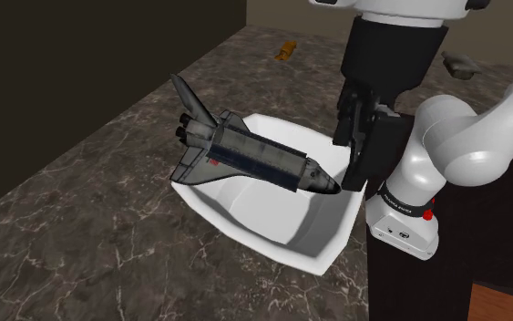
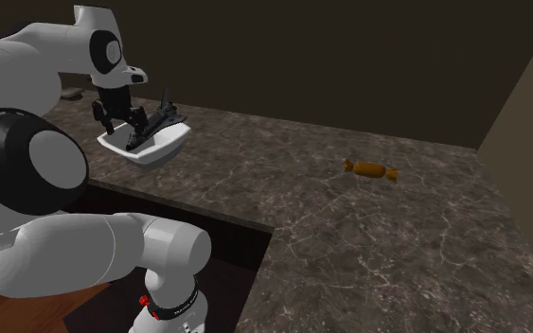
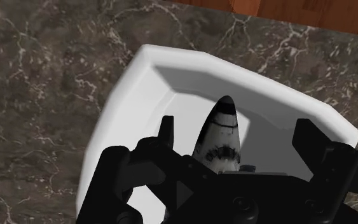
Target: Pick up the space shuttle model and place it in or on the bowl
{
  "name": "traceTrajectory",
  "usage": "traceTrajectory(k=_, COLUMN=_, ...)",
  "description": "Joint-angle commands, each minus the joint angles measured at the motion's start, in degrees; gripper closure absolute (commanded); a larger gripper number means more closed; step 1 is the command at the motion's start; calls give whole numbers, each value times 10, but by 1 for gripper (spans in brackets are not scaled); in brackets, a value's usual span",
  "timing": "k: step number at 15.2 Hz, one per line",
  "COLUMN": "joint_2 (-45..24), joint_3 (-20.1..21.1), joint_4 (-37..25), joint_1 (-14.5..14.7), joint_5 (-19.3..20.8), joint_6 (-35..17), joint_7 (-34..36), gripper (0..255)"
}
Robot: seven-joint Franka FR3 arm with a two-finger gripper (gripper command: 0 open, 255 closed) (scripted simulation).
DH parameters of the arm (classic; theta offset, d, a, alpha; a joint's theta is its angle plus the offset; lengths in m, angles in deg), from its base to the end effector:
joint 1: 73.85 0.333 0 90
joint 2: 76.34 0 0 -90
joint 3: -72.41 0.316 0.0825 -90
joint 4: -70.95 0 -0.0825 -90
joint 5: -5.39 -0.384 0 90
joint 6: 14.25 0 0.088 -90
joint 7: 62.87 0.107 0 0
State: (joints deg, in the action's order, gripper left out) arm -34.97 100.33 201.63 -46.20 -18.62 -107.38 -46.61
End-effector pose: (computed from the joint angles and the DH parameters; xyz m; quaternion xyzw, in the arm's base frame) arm 0.1341 0.3431 0.5732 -0.9602 -0.2745 0.0243 0.0461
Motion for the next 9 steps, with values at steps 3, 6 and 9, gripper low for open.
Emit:
traceTrajectory(k=3, joint_2=-13, joint_3=-14, joint_4=-55, joint_1=-7, joint_5=14, joint_6=45, joint_7=4, gripper=0)
traceTrajectory(k=6, joint_2=-13, joint_3=-14, joint_4=-55, joint_1=-7, joint_5=14, joint_6=45, joint_7=4, gripper=0)
traceTrajectory(k=9, joint_2=-13, joint_3=-14, joint_4=-55, joint_1=-7, joint_5=14, joint_6=45, joint_7=4, gripper=0)
